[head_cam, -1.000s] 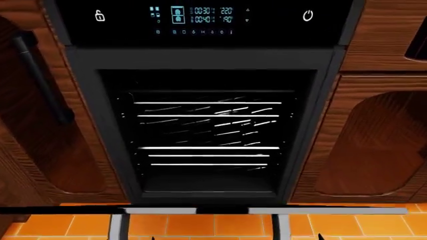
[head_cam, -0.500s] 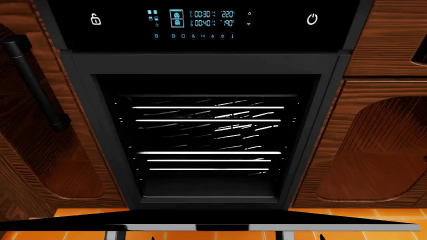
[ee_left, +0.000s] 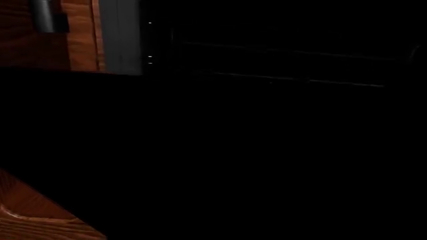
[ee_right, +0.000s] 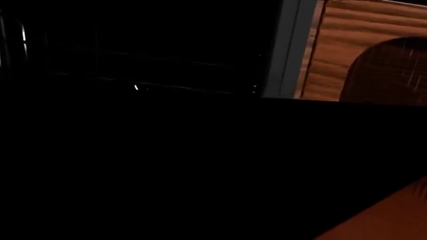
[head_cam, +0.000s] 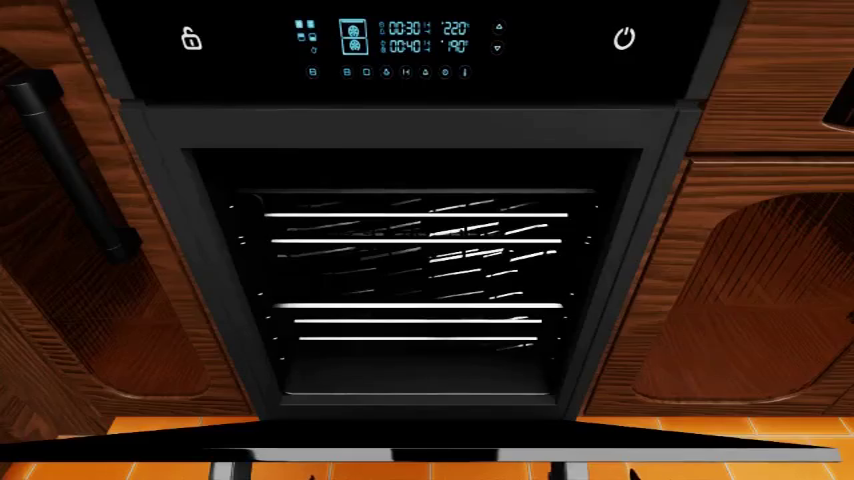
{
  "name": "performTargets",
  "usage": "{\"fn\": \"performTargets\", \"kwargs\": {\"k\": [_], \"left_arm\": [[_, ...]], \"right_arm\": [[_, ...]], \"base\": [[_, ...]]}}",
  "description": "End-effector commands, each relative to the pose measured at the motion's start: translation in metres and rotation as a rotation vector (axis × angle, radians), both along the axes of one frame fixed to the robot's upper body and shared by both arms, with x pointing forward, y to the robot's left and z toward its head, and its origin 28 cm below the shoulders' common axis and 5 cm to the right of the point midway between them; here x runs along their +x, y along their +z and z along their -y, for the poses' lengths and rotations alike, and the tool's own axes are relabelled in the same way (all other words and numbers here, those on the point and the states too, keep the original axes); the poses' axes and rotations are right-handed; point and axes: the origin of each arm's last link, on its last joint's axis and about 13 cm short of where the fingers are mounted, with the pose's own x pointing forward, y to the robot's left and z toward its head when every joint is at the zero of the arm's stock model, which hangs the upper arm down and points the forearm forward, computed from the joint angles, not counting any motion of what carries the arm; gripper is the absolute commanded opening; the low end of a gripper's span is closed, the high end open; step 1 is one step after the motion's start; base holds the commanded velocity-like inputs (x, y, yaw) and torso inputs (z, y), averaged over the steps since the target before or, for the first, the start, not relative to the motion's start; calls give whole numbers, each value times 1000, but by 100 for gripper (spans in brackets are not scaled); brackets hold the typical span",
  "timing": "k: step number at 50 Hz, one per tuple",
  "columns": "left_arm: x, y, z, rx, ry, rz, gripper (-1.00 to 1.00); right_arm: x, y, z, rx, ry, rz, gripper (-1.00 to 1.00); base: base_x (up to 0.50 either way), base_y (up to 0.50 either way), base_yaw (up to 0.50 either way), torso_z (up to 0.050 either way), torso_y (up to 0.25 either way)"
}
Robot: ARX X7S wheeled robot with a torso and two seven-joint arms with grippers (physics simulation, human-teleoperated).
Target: Close the dishwasher door
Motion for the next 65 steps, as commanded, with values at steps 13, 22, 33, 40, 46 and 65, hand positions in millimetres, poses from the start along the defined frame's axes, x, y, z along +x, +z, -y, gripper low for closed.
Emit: {"fn": "performTargets", "kwargs": {"k": [13, 22, 33, 40, 46, 65], "left_arm": [[13, -23, 1, 5, -6, -98, 100], [17, -32, 1, 18, -3, -124, 100], [28, -42, 3, 26, -7, -166, 100], [33, -44, 4, 35, -28, -188, 100], [37, -44, 4, 44, -42, -202, 100], [39, -46, 4, 37, -43, -219, 100]], "right_arm": [[11, -15, -2, -9, 10, -83, 100], [16, -23, -2, -21, 4, -122, 100], [25, -30, -3, -38, 2, -159, 100], [34, -33, -3, -53, 3, -176, 100], [39, -34, -3, -55, 10, -188, 100], [41, -32, -2, -23, 11, -196, 100]], "base": [[0, 0, 0, 0, 0], [0, 0, 0, 0, 0], [0, 0, 0, 0, 0], [0, 0, 0, 0, 0], [0, 0, 0, 0, 0], [0, 0, 0, 0, 0]]}}
